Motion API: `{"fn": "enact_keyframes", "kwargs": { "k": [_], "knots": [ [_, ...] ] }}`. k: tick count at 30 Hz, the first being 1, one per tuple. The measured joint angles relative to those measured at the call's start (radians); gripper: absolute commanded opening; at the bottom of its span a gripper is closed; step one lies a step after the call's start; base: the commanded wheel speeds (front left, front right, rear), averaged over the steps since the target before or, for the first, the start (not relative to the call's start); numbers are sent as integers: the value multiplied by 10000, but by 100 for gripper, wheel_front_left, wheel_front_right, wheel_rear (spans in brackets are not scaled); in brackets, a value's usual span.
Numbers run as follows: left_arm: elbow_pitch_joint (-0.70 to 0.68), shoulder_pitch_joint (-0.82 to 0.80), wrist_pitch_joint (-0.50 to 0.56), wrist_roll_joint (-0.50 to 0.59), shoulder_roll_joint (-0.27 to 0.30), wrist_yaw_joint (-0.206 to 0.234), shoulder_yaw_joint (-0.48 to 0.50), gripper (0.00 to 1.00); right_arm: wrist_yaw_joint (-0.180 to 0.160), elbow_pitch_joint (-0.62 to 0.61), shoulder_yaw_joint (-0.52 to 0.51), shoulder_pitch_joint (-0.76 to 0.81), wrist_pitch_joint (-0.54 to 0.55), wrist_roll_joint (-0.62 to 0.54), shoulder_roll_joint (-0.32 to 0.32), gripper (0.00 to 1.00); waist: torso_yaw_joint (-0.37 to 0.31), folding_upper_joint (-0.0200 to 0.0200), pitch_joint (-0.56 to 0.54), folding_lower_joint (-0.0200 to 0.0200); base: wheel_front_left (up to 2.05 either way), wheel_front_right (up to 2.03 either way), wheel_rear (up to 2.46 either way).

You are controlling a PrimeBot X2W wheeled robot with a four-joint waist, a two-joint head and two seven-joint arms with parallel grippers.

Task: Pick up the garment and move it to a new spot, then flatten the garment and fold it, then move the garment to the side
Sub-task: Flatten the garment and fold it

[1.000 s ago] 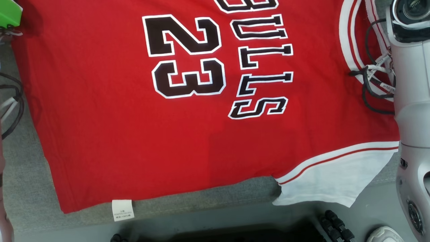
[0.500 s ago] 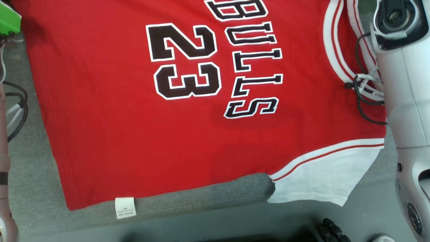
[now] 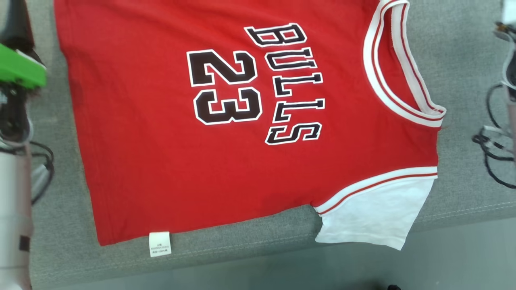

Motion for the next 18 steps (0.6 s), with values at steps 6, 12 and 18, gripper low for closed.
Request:
{"fn": "enact_keyframes", "kwargs": {
  "k": [6, 12, 18],
  "knots": [
    [50, 1299, -629, -128, -362, -144, -35, 100, 10, -280, -265, 1311, -69, -533, -412, 100, 139, 0, -681, 0, 0, 0, 0],
    [-46, 2669, -1264, -105, -698, -222, -219, 100, -111, -608, -642, 2844, -69, -1118, -884, 100, 330, 0, -1457, 0, 0, 0, 0],
    [-42, 4231, -1772, -497, -1231, -291, -169, 100, -297, -1258, -1154, 4387, -69, -1513, -654, 100, 558, 0, -2275, -1, 0, 0, 0]
  ]
}}
